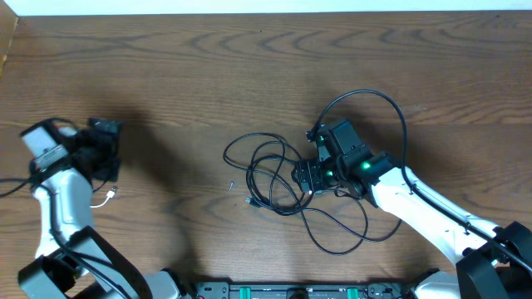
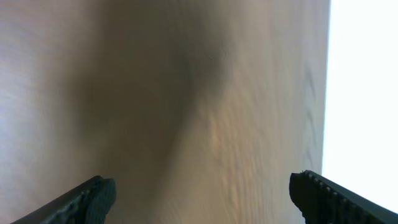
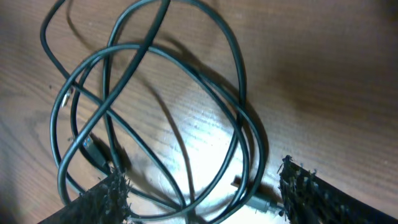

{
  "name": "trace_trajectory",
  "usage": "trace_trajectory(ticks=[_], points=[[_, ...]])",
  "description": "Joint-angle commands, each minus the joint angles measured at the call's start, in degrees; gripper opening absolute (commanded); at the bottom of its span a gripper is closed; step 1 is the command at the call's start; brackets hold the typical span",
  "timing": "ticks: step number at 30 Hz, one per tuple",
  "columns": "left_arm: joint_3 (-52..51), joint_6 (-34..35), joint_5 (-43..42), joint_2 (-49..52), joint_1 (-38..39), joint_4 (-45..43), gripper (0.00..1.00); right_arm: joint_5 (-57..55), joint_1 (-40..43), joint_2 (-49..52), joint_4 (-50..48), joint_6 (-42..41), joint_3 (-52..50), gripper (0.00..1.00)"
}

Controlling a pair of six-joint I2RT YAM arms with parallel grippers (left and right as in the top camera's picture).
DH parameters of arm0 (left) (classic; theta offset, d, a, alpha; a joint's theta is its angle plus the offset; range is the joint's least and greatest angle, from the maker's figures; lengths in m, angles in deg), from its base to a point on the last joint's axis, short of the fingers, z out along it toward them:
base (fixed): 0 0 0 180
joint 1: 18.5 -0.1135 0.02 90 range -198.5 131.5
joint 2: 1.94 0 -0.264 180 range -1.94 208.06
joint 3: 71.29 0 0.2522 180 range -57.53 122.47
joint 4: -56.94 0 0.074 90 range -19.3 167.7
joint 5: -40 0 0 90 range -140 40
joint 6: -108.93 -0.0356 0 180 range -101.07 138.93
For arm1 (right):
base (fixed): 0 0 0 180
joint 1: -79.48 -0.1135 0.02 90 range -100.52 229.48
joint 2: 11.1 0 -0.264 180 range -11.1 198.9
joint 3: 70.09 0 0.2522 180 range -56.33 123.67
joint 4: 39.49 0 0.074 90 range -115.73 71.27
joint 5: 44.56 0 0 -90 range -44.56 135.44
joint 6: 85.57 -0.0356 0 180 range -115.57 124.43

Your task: Untangle cables

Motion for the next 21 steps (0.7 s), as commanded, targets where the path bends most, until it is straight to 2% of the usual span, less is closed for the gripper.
trace_trajectory(ticks=[1, 7, 12, 18, 20, 21], points=[[1.0, -3.5, -4.8, -4.1, 4.7, -0.3, 0.94, 1.2, 0.0, 0.2, 0.9, -1.0, -0.2, 0.75], [1.0, -9.2, -1.0, -14.0, 13.9, 2.2, 0.94, 1.2, 0.0, 0.2, 3.0, -1.0, -0.2, 0.73], [1.0, -10.6, 5.8, -22.2, 18.3, 12.4, 0.94, 2.4, -0.1, 0.2, 3.7, -1.0, -0.2, 0.71], [0.8, -16.6, 6.1, -30.8, 21.0, 26.1, 0.94, 1.8, -0.2, 0.2, 2.6, -1.0, -0.2, 0.74], [0.2, -17.1, 6.0, -33.7, 21.6, 29.2, 0.95, 2.3, -0.5, 0.2, 1.2, -2.8, -0.3, 0.73], [-0.2, -17.3, 6.0, -35.0, 21.7, 30.2, 0.94, 2.7, -1.0, 0.2, 0.4, -3.1, -0.4, 0.69]])
